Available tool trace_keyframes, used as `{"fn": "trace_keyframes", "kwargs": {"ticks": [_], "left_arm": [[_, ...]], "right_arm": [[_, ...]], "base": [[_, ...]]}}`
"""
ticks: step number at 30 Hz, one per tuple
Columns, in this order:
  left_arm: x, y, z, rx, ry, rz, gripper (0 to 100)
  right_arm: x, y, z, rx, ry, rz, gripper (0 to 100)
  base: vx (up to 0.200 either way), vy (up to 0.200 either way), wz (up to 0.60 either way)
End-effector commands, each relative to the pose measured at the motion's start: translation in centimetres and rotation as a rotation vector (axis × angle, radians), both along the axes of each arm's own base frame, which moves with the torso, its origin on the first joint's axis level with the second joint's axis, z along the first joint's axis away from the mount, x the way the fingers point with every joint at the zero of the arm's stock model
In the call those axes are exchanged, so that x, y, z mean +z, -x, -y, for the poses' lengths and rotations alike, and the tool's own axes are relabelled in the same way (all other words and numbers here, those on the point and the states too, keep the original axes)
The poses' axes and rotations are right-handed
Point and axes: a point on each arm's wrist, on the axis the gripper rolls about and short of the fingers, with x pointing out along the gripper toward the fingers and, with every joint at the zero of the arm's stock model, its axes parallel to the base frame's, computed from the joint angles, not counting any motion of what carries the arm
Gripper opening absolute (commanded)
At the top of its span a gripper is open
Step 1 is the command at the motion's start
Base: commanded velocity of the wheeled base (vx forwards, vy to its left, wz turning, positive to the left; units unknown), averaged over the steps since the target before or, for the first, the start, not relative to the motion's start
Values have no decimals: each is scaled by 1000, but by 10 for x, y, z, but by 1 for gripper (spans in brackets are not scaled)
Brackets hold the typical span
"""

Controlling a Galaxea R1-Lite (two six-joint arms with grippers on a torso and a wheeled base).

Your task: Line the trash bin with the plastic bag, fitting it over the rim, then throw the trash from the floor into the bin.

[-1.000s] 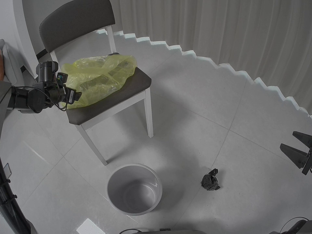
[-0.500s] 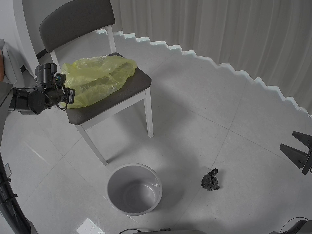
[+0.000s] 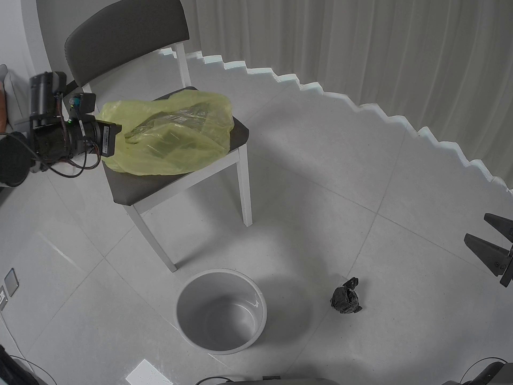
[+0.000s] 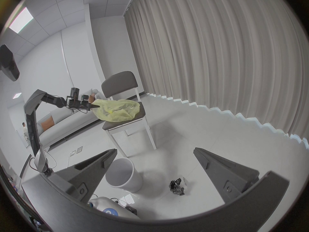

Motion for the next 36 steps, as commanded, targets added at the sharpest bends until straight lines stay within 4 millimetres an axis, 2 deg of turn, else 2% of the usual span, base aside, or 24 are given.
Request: {"fn": "trace_keyframes", "kwargs": {"ticks": [1,3,5,9,15,20,21,22,27,30,32,35,36], "left_arm": [[49,96,30,-207,45,89,0],[55,113,37,-274,52,86,0],[58,132,48,-370,62,86,0],[58,143,55,-426,88,75,0],[54,165,63,-520,118,67,0],[47,172,69,-586,118,39,0],[47,172,69,-586,118,39,0],[43,174,72,-616,117,25,0],[36,177,78,-686,121,-4,0],[34,179,82,-719,121,-14,0],[34,180,84,-731,121,-15,0],[34,181,85,-742,121,-16,0],[35,183,87,-754,122,-15,0]], "right_arm": [[11,12,2,-1,-29,72,100],[19,12,1,-1,-44,93,100],[37,12,1,-1,-70,132,100],[52,5,0,1,-88,142,100],[58,-20,-7,40,-82,80,100],[65,-49,-12,42,-77,36,100],[65,-49,-12,42,-77,36,100],[67,-63,-15,41,-73,15,100],[74,-93,-20,39,-66,-35,100],[74,-101,-22,38,-63,-55,100],[75,-120,-26,45,-57,-88,100],[76,-131,-30,52,-55,-99,100],[75,-146,-36,62,-52,-117,100]], "base": [[0,0,0],[0,0,0],[0,0,0],[0,0,0],[0,0,0],[0,0,0],[0,0,0],[0,0,0],[0,0,0],[0,0,0],[0,0,0],[0,0,0],[0,0,0]]}}
